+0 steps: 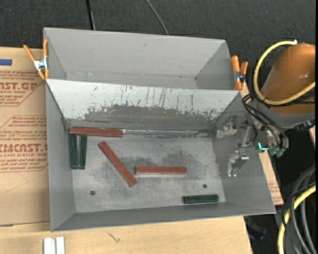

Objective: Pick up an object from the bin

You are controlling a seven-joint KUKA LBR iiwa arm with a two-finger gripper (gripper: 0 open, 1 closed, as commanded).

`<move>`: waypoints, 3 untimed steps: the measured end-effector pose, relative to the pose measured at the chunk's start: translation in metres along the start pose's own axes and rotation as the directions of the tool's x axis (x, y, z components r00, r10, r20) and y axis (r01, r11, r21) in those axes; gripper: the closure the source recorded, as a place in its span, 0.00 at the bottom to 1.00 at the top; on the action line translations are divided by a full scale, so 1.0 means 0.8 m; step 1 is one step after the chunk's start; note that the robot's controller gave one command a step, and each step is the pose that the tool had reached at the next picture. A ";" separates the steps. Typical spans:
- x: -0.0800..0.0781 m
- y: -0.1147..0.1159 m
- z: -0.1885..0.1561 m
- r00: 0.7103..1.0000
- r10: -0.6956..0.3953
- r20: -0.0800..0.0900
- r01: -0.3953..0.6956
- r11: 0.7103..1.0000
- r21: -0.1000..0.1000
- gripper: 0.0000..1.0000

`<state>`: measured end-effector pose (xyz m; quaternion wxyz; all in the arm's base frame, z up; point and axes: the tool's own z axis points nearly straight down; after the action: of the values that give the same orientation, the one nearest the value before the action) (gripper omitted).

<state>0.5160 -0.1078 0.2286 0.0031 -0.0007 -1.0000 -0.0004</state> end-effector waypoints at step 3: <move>0.007 0.039 0.143 0.995 -0.095 0.011 0.095 0.995 0.002 0.00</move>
Offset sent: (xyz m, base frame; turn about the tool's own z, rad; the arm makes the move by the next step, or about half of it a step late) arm -0.0179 0.0159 -0.1227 0.0715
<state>0.5094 -0.0767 0.1141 -0.0025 0.0471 -0.9989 0.0003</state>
